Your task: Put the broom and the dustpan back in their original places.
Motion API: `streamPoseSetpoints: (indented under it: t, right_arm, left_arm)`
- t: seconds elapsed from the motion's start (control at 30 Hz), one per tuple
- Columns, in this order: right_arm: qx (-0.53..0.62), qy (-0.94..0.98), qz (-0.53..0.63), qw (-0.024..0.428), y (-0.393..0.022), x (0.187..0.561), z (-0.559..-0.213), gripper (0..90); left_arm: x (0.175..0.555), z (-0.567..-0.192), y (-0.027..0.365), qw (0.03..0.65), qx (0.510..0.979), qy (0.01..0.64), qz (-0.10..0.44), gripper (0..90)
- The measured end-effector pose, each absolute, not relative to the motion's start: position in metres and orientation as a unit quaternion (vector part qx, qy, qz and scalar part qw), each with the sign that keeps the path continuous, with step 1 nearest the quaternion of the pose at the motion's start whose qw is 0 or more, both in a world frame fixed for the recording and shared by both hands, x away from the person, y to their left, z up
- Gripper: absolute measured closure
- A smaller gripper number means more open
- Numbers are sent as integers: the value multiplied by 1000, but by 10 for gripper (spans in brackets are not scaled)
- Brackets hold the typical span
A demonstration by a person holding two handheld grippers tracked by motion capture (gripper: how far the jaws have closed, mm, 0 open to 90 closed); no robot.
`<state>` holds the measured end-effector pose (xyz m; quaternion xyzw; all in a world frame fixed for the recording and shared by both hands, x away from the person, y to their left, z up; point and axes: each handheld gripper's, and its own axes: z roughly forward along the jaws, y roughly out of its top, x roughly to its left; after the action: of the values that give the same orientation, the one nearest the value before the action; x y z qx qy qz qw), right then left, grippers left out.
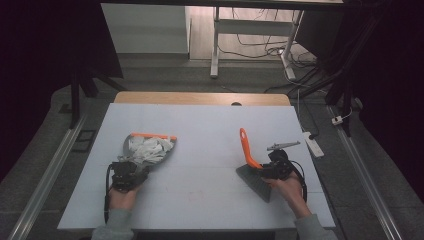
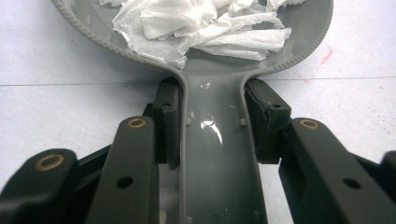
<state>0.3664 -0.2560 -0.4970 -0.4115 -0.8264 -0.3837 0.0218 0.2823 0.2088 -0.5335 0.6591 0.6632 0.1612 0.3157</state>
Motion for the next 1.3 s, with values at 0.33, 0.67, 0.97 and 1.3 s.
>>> streamPoseSetpoints:
  t: [0.33,0.67,0.97,1.3]
  right_arm:
    - [-409,-834,-370,0,-258,372,-499,651]
    - [-406,-844,-351,-26,-259,375,-500,567]
    - [-409,-852,-321,-60,-259,378,-502,482]
    - [-418,-848,-312,-99,-262,377,-502,474]
  left_arm:
    - [281,-532,207,317,665,656,163,400]
    - [278,-528,209,330,665,649,167,210]
    - [269,-521,216,348,671,633,168,199]
    - [262,-514,224,353,678,621,173,199]
